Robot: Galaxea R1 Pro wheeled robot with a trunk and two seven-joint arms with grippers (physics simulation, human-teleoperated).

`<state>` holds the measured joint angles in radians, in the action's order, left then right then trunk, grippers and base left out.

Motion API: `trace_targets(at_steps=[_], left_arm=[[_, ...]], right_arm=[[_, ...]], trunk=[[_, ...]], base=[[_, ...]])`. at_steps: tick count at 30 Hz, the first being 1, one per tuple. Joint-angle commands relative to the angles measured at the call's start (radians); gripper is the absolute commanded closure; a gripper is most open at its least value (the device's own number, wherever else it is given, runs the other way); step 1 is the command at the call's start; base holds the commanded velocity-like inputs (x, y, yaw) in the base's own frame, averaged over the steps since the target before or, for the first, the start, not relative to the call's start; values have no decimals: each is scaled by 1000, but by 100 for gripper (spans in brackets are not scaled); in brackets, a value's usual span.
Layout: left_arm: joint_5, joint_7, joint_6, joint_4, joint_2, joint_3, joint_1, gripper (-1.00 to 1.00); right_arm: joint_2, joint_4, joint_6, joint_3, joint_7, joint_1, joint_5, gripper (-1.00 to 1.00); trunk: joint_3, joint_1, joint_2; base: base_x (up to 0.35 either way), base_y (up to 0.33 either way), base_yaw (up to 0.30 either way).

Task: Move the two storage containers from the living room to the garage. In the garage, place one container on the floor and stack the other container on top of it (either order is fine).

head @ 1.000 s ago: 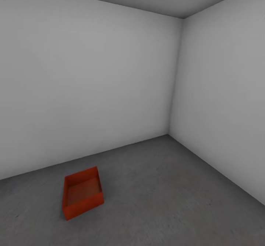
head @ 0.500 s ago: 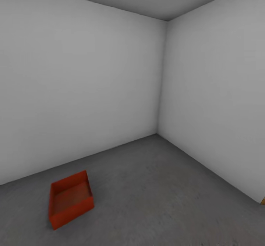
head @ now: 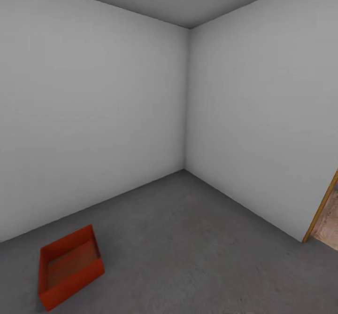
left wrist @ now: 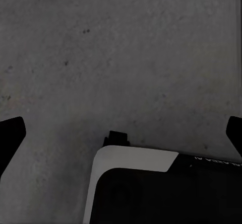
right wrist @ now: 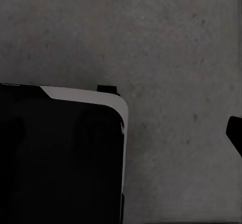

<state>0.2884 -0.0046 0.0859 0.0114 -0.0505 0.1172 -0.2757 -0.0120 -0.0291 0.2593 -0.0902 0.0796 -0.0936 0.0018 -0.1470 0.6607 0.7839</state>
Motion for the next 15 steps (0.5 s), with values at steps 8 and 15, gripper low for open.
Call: trace_targets(at_steps=[8, 15], left_arm=[[9, 0, 3, -1, 0, 9, -1, -100], [9, 0, 3, -1, 0, 9, -1, -100]], right_arm=[[2, -3, 4, -8, 4, -2, 1, -100], [2, -3, 4, -8, 3, -2, 1, -100]], trunk=[[2, 0, 1], [6, 0, 1]], base=[[0, 0, -114], [0, 0, -103]])
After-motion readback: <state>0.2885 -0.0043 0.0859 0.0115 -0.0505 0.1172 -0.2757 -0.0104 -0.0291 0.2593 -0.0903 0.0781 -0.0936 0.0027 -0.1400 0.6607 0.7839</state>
